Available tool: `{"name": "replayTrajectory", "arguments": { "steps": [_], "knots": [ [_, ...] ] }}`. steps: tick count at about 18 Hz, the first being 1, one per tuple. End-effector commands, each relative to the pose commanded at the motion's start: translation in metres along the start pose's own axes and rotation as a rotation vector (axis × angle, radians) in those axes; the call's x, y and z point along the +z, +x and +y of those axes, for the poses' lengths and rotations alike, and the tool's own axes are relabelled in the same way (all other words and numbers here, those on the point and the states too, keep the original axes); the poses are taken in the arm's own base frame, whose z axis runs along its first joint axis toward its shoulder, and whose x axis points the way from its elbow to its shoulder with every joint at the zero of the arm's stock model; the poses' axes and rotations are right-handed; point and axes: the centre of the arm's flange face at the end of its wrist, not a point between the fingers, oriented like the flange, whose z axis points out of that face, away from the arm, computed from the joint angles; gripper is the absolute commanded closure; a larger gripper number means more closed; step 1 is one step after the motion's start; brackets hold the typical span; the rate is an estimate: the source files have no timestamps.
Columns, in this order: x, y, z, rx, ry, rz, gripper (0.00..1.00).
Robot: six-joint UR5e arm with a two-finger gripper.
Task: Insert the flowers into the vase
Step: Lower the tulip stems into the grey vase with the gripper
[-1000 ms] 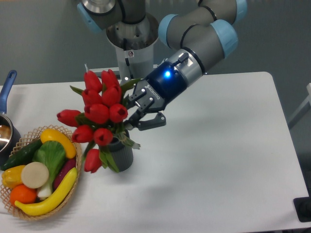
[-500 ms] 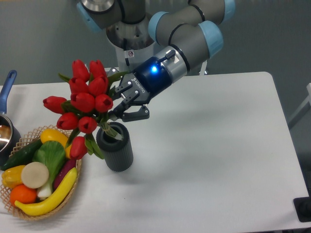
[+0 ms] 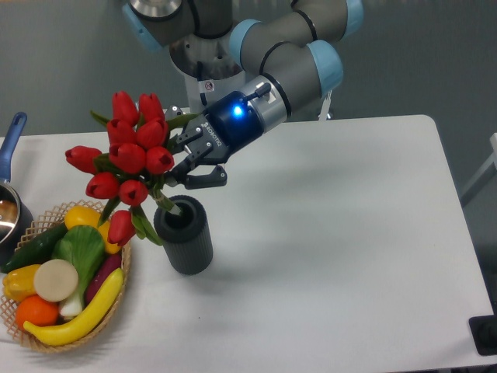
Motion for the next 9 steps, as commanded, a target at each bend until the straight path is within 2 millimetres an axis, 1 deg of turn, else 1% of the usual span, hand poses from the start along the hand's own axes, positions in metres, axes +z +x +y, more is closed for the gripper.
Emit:
{"name": "replayTrajectory", "arguments": {
  "steps": [5,9],
  "knots": [
    [0.001,-0.006,0.008,0.015,-0.002,0.0,0.66],
    [0.002,-0.012,0.026,0.032,-0.006,0.002,0.66]
  ]
}}
